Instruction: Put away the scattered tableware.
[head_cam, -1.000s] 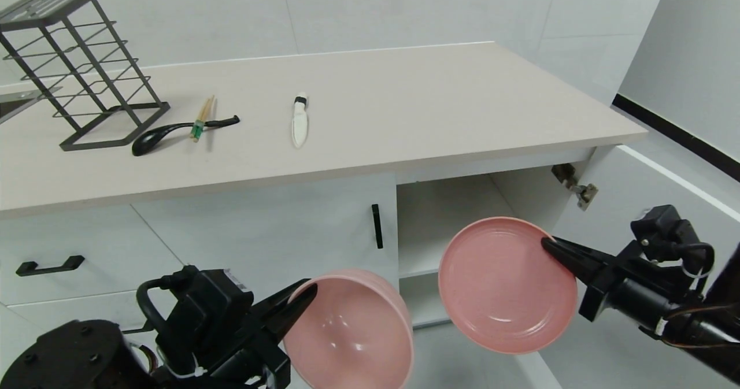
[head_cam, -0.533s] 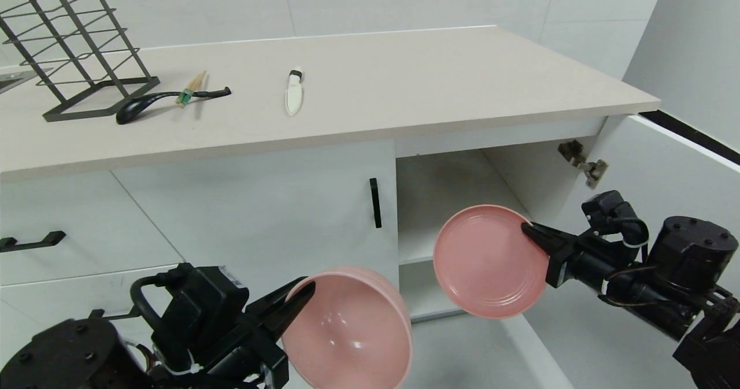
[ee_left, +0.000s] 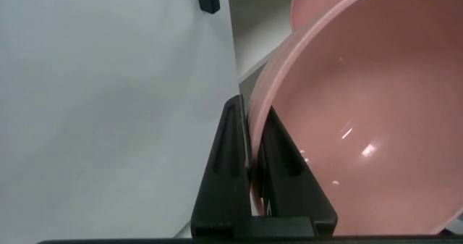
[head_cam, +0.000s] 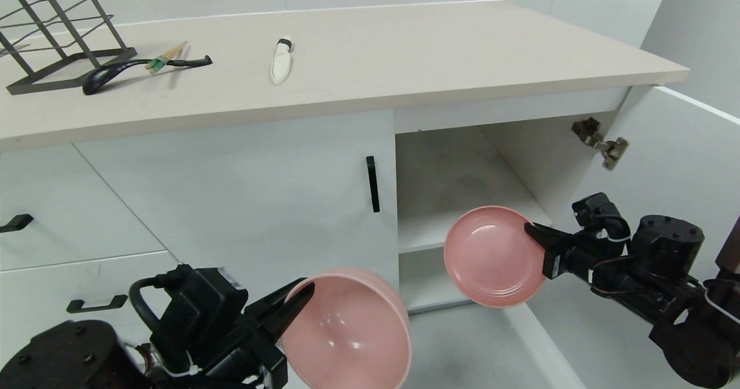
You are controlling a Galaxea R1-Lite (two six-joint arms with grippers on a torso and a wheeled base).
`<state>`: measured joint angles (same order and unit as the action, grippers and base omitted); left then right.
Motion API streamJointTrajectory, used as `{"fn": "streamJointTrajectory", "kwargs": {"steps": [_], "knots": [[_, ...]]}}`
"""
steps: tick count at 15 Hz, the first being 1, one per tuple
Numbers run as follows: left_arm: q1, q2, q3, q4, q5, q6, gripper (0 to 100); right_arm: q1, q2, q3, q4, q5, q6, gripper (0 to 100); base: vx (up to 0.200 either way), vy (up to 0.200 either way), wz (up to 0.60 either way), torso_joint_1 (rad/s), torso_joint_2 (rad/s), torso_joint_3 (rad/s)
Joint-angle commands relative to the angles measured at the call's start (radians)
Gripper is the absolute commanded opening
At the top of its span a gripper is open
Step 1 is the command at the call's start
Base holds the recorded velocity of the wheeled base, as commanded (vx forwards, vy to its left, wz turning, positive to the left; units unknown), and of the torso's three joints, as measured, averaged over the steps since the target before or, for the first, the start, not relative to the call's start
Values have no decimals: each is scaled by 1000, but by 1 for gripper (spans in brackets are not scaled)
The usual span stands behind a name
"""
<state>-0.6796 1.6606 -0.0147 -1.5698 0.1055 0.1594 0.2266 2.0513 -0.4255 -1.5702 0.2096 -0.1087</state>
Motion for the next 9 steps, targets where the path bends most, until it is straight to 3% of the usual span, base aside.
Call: {"fn": "streamJointTrajectory", "kwargs": {"steps": [1, 2, 9], "knots": [[0, -1, 4, -1, 0, 0, 0, 0, 9, -4, -1, 1, 0, 0, 200, 0, 0, -2, 36, 32], [0, -2, 2, -1, 0, 2, 0, 0, 3, -12, -1, 1, 1, 0, 200, 0, 0, 2, 17, 36], [-6, -27, 1, -1, 0, 34, 0, 59, -36, -24, -1, -4, 26, 0, 0, 0, 0, -2, 1, 15]]}}
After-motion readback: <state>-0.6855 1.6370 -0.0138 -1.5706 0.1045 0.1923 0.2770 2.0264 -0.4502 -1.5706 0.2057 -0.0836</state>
